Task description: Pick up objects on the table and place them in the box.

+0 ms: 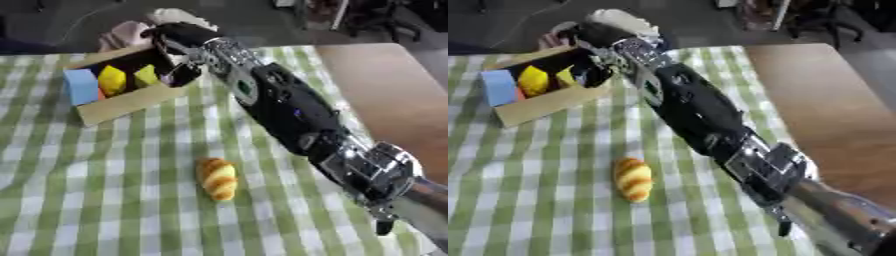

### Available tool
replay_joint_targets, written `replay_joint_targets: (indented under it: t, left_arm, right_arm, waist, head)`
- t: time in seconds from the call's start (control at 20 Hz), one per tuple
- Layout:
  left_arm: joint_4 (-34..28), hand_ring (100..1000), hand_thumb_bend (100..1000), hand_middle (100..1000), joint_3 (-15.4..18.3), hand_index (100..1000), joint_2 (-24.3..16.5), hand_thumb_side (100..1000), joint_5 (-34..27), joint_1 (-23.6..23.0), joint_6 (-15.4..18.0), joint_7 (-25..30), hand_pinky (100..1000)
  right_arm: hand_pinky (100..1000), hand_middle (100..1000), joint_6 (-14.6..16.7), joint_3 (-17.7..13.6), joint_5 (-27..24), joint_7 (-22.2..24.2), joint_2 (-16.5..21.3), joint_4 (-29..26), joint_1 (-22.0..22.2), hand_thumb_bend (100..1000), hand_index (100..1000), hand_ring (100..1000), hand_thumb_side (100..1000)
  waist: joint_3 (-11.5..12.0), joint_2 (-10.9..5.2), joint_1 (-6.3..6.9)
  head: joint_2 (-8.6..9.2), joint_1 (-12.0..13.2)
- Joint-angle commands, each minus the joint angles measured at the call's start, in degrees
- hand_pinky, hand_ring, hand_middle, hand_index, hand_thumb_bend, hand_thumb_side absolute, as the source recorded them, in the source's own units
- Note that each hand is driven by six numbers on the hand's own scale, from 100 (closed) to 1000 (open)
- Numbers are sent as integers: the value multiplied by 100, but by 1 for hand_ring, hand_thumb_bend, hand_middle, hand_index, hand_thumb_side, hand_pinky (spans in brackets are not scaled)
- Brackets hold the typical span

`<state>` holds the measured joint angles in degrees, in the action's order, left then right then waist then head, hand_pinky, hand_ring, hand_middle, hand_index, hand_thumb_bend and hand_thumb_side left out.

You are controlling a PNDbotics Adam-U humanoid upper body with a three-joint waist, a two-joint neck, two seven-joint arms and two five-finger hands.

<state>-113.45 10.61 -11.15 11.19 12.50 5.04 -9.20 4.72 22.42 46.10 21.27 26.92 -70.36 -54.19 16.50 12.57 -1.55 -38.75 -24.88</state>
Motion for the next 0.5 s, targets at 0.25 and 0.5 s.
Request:
replay_joint_targets:
  t: [0.25,0.5]
  left_arm:
    - [-114,565,240,617,102,812,-147,642,110,-64,-87,-98,702]
    - [-114,565,238,617,115,812,-133,648,125,-94,-122,-85,702]
  right_arm:
    - [836,825,642,394,-665,246,481,-1135,498,100,964,849,172]
    - [851,832,1059,653,-1082,633,738,-1813,1039,100,954,870,262]
  waist:
    - [-167,-81,13]
    - [-217,-63,19]
  head:
    - [23,109]
    - [27,132]
